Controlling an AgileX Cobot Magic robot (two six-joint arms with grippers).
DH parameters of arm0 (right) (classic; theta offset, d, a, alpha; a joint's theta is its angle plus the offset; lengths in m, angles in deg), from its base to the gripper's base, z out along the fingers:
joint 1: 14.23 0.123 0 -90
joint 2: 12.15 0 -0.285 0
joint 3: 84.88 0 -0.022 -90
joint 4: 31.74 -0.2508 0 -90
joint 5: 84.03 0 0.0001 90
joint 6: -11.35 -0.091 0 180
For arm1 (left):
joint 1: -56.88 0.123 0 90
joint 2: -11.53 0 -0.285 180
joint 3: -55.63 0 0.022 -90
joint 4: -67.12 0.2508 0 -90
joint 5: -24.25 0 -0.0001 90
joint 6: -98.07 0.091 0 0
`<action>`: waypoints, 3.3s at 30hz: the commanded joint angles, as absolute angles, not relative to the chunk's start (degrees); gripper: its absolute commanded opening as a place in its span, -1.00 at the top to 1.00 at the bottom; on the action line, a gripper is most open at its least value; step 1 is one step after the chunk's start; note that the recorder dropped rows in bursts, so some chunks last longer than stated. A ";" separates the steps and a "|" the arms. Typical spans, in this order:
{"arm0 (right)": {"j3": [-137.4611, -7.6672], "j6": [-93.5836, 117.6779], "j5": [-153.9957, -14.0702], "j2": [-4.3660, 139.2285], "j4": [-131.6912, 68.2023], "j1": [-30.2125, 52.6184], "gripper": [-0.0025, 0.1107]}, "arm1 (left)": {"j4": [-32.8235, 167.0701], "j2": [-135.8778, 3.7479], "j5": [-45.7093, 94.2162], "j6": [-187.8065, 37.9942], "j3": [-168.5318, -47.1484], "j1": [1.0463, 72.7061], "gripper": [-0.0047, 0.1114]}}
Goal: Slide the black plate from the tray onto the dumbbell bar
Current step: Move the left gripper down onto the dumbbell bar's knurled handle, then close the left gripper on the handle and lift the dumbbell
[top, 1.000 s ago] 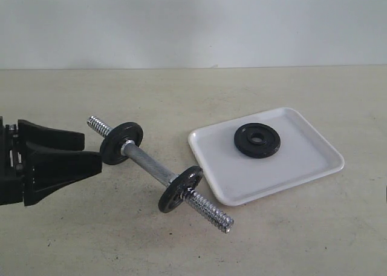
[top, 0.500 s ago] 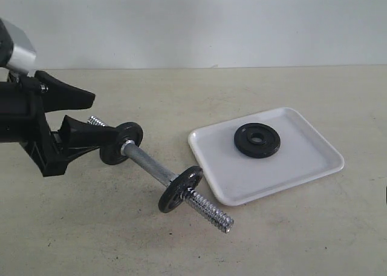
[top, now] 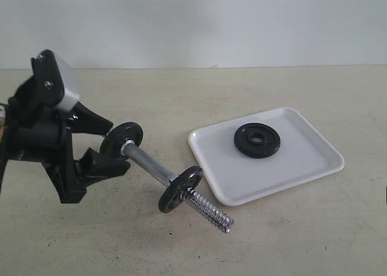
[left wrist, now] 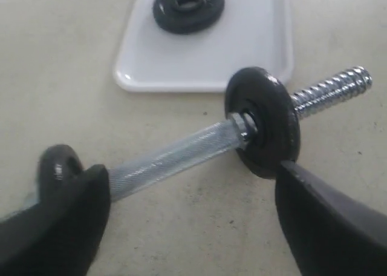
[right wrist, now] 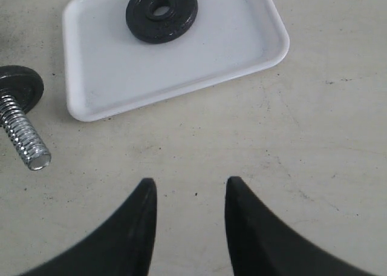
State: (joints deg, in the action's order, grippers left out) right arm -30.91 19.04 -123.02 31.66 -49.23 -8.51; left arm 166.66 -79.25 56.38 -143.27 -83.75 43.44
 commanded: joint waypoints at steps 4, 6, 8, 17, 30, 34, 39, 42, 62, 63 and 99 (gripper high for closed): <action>-31.32 19.41 -123.21 31.59 -49.47 -8.38 0.36 | 167.07 -91.26 50.69 -138.73 -86.06 37.93 -0.28; -31.32 19.41 -123.21 31.59 -49.47 -8.38 0.36 | 167.07 -93.53 47.70 -134.03 -87.03 36.61 -0.28; -31.32 19.41 -123.21 31.59 -49.47 -8.38 0.36 | 167.07 -95.43 44.57 -127.75 -88.14 35.21 -0.28; -31.32 19.62 -122.08 31.59 -49.47 -8.38 0.36 | 167.07 -98.05 37.54 -114.11 -93.10 32.63 -0.28; -31.32 19.62 -121.80 31.59 -49.47 -8.38 0.36 | 167.07 -100.61 36.13 -103.71 -96.05 32.19 -0.28; -31.32 19.62 -121.54 31.59 -49.47 -8.38 0.36 | 167.07 -103.70 33.34 -101.13 -100.36 29.73 -0.28; -31.10 19.87 -121.30 31.59 -49.47 -8.38 0.36 | 167.07 -108.44 32.54 -101.73 -104.73 28.22 -0.02; -31.06 19.87 -120.80 31.59 -49.47 -8.38 0.36 | 167.07 -110.98 32.54 -101.73 -105.17 28.22 -0.03; -31.06 19.87 -120.28 31.59 -49.47 -8.38 0.36 | 167.07 -114.83 40.07 -105.18 -105.17 28.22 0.29; -31.06 19.87 -120.28 31.59 -49.47 -8.38 0.36 | 167.07 -114.83 41.52 -105.18 -105.17 28.22 0.29; -31.06 19.87 -120.95 31.59 -49.47 -8.38 0.36 | 167.07 -114.56 41.45 -151.79 -101.04 28.33 0.84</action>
State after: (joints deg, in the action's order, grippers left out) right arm -30.91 19.66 -120.95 31.66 -49.46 -8.51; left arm 166.48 -112.62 40.36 -149.99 -104.06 28.83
